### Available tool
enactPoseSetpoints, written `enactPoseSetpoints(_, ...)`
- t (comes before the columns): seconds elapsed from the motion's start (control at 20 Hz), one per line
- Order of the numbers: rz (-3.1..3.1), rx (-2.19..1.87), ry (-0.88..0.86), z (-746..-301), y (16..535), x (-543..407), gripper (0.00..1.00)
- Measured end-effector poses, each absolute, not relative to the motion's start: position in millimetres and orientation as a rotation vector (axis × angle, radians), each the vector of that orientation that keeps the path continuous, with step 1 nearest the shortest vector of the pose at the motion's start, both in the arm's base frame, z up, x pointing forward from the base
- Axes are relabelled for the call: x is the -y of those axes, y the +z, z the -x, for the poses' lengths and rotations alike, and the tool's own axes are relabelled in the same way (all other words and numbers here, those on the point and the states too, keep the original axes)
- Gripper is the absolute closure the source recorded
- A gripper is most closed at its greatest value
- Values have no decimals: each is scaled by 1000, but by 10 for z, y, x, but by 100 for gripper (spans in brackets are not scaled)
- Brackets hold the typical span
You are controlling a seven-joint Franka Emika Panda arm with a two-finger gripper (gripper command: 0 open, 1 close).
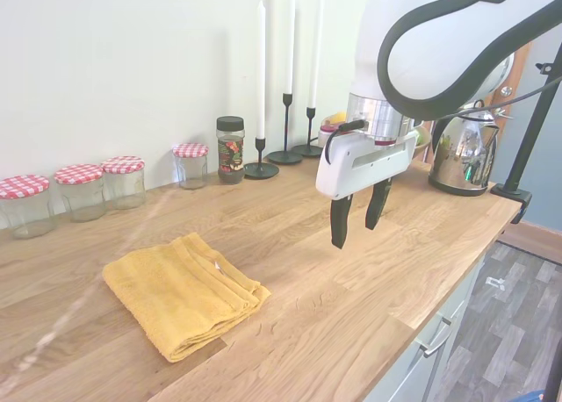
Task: Wipe the counter
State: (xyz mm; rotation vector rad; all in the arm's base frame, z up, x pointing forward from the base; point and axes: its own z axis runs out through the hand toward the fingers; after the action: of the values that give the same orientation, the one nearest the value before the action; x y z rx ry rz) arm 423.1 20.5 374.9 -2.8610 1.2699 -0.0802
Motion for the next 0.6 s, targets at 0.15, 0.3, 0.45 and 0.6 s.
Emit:
enactPoseSetpoints(0.15,2864,-1268,-74,-4230,3744,-212,0)
enactPoseSetpoints(0.3,2864,-1263,-84,-4251,3762,-220,0)
enactPoseSetpoints(0.45,2867,-1253,-96,-4301,3772,-243,0)
enactPoseSetpoints(0.6,2878,-1220,-110,-4434,3783,-343,0)
